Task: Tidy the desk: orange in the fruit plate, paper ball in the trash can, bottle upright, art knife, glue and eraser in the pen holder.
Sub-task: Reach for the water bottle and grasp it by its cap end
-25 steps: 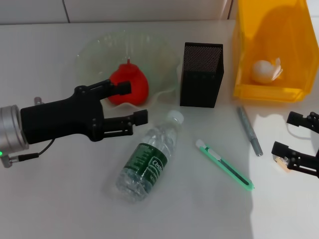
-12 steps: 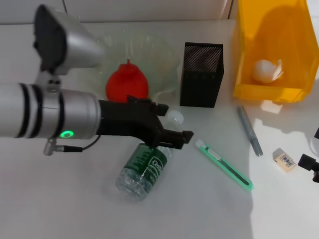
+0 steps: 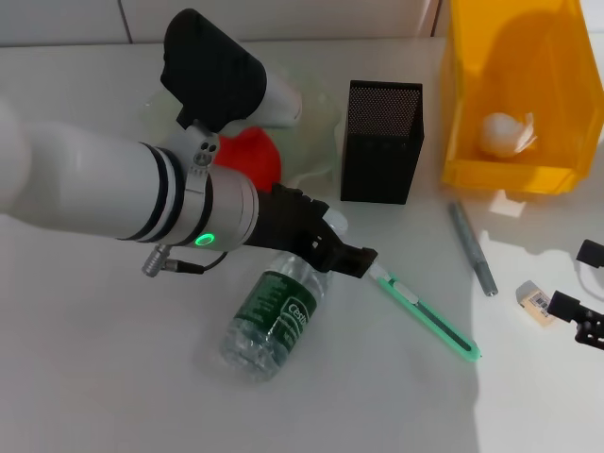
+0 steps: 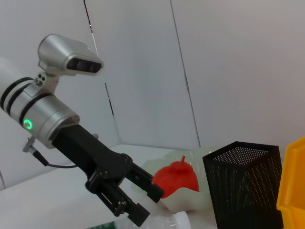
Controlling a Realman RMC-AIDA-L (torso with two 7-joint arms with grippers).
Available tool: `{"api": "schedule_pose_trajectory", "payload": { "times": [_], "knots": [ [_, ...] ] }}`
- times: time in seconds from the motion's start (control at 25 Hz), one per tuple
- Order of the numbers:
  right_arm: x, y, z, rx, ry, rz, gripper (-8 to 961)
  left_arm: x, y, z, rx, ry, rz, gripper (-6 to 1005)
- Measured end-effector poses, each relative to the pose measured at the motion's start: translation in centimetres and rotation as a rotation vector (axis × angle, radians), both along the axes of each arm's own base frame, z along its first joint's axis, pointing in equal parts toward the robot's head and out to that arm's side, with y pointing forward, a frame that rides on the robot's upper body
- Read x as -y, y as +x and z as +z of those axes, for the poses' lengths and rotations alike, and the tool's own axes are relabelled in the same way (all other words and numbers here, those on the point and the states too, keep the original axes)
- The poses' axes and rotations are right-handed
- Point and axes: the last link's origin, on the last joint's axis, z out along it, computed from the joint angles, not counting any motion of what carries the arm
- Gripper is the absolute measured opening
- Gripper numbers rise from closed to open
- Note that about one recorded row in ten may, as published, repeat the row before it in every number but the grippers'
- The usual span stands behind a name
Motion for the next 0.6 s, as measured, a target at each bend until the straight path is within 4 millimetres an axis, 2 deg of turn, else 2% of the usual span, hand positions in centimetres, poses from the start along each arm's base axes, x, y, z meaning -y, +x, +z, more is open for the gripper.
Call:
{"api": "schedule_pose_trajectory", "payload": {
  "times": [0.16, 0.24, 0.6],
  "knots": [
    [-0.1, 0.0, -0.1, 0.000, -0.005, 0.000, 834, 0.0, 0.0, 0.0, 0.000, 0.000, 0.000, 864],
    [-0.1, -0.1, -0.1, 0.001, -0.009, 0.002, 834, -1.2, -0.4, -0.8, -0.015, 0.009, 0.012, 864],
    [-0.3, -0.2, -0.2, 0.000, -0.013, 0.007, 834, -2.5, -1.1, -1.7, -0.030, 0.034, 0.030, 863]
  ]
}}
